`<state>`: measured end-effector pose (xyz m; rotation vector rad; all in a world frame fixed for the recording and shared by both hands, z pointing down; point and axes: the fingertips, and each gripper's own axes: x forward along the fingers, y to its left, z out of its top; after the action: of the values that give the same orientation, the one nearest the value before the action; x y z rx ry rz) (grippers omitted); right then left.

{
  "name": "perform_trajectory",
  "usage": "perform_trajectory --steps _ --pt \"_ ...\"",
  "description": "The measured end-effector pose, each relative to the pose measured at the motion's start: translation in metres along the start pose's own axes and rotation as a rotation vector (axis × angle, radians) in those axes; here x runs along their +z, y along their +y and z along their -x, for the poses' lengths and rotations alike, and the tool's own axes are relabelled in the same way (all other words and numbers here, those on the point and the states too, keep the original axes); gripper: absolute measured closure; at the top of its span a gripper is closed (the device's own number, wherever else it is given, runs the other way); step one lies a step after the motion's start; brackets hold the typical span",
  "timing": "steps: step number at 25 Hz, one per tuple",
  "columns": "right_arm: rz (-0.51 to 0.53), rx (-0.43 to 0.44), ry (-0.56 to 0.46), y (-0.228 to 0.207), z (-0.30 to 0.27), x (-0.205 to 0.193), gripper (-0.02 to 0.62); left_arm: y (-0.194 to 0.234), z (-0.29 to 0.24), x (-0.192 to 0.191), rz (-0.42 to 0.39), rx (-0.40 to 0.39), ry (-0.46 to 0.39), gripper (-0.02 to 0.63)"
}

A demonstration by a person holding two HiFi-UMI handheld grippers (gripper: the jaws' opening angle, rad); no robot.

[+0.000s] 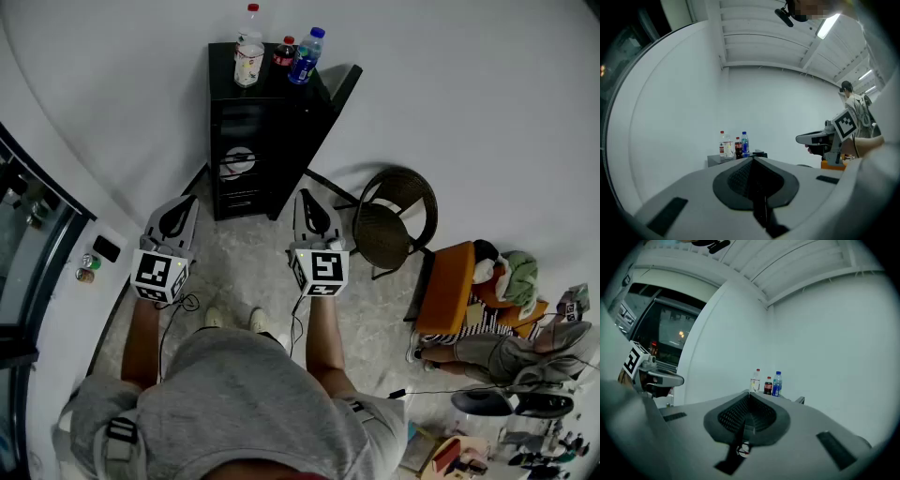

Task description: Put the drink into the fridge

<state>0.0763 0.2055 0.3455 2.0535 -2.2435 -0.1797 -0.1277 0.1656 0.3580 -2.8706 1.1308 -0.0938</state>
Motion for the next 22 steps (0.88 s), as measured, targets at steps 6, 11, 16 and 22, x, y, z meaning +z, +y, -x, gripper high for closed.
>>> perform_trajectory --steps 6,11,16,22 --pt "-0.004 -0.014 0.001 0.004 0.002 0.0 0.569 0.006 0.005 -0.001 0.015 -0.004 0.0 0.601" --pt "-0.013 -0.022 -0.004 0.007 0.003 0.002 0.569 0.007 0.007 -0.001 0.021 -0.013 -0.003 0.601" --pt "-0.038 -0.035 -0.025 0.008 0.004 0.006 0.569 0.012 0.009 0.001 0.017 -0.019 -0.008 0.601" --pt "-0.045 -0.055 -0.016 0.017 0.004 0.006 0.569 0.024 0.013 0.002 0.004 -0.033 -0.011 0.601"
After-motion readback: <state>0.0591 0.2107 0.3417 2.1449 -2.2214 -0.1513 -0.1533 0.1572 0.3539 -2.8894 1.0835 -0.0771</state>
